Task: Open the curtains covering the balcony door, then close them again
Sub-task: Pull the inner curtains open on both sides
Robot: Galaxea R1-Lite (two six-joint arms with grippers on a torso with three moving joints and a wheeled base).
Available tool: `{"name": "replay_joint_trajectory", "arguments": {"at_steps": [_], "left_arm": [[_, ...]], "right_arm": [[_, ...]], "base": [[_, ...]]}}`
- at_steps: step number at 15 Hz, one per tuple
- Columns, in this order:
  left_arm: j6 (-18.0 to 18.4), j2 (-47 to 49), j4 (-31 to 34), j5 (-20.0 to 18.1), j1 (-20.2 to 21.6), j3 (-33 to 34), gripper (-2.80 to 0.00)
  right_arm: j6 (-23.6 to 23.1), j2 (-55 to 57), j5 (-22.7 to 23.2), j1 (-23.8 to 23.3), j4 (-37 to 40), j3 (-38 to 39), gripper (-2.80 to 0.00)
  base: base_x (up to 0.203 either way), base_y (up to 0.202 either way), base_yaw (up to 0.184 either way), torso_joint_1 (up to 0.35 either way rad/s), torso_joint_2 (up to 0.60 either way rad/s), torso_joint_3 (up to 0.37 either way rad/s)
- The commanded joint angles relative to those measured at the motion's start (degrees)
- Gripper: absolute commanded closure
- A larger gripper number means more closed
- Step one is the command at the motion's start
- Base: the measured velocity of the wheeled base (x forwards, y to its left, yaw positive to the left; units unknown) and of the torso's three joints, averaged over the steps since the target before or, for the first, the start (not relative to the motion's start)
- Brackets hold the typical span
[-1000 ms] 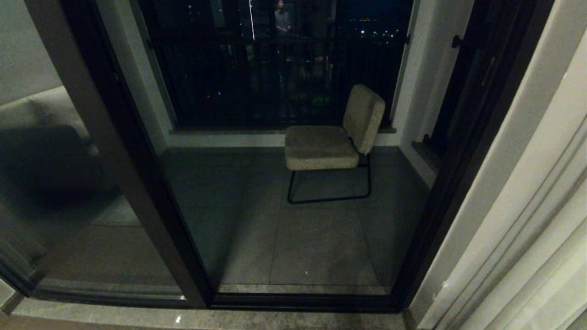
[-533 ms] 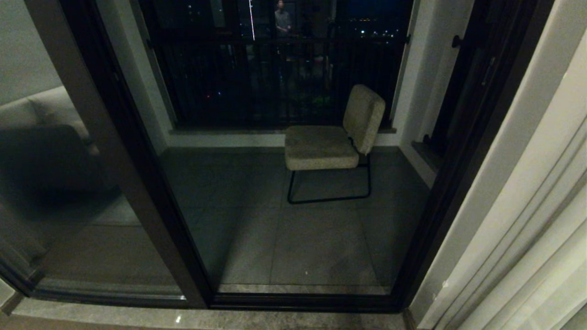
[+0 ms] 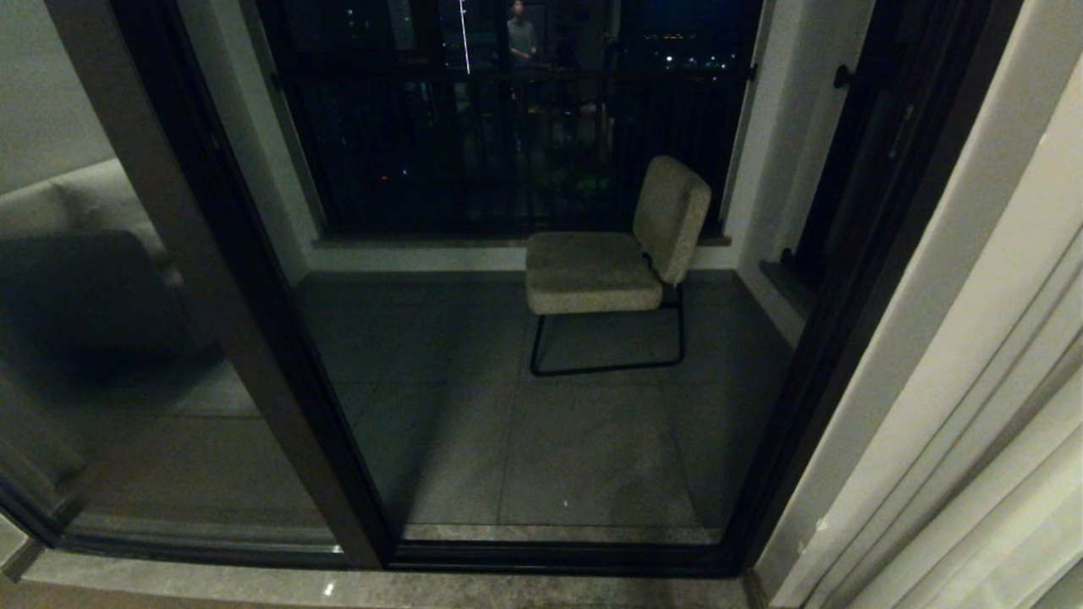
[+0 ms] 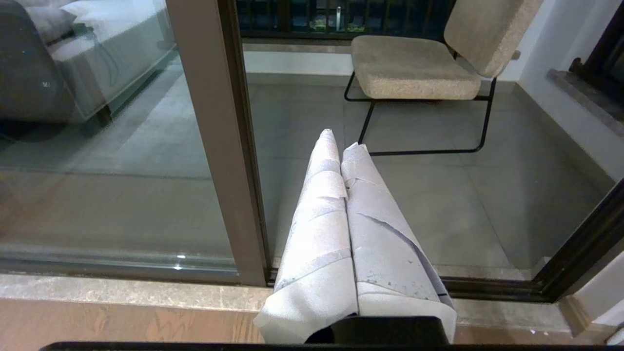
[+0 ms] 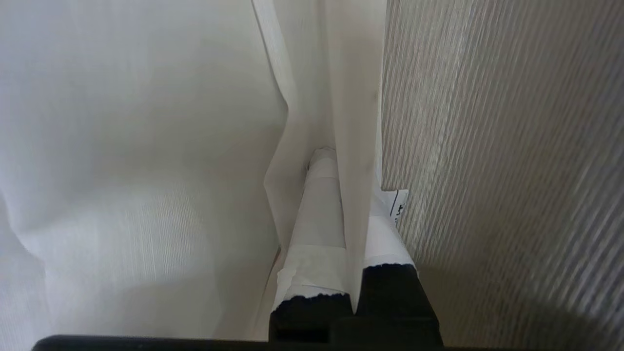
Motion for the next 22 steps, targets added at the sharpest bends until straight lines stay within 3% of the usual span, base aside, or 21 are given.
{"name": "replay_joint_trajectory", "arguments": {"at_steps": [1,7,12,14,15,16,22], "left_arm": [[-0.02,-0.02,-0.06,0.05,0.00,0.00,0.00],[-0.02,-0.02,-0.06,0.05,0.00,0.00,0.00],[-0.02,-0.02,-0.06,0.05,0.00,0.00,0.00],[-0.02,-0.02,-0.06,0.05,0.00,0.00,0.00],[-0.02,-0.02,0.03,0.05,0.00,0.00,0.00],[-0.02,-0.02,-0.06,0.05,0.00,0.00,0.00],[-0.02,-0.02,-0.05,0.05,0.00,0.00,0.00]], "right_arm": [[0.01,-0.75,0.18,-0.04,0.10,0.12,0.00],[0.01,-7.27,6.86,0.83,0.79,2.39,0.00],[-0.01,-15.15,15.90,2.56,1.69,9.42,0.00],[0.05,-16.89,16.76,3.29,1.84,10.83,0.00],[0.05,-17.53,16.85,3.38,1.94,11.32,-2.12],[0.12,-18.04,16.93,3.38,1.97,11.62,-2.80],[0.45,-23.35,18.69,3.38,2.50,16.99,-2.80]], "base": [[0.000,0.000,0.000,0.000,0.00,0.000],[0.000,0.000,0.000,0.000,0.00,0.000],[0.000,0.000,0.000,0.000,0.00,0.000],[0.000,0.000,0.000,0.000,0.00,0.000],[0.000,0.000,0.000,0.000,0.00,0.000],[0.000,0.000,0.000,0.000,0.00,0.000],[0.000,0.000,0.000,0.000,0.00,0.000]]}}
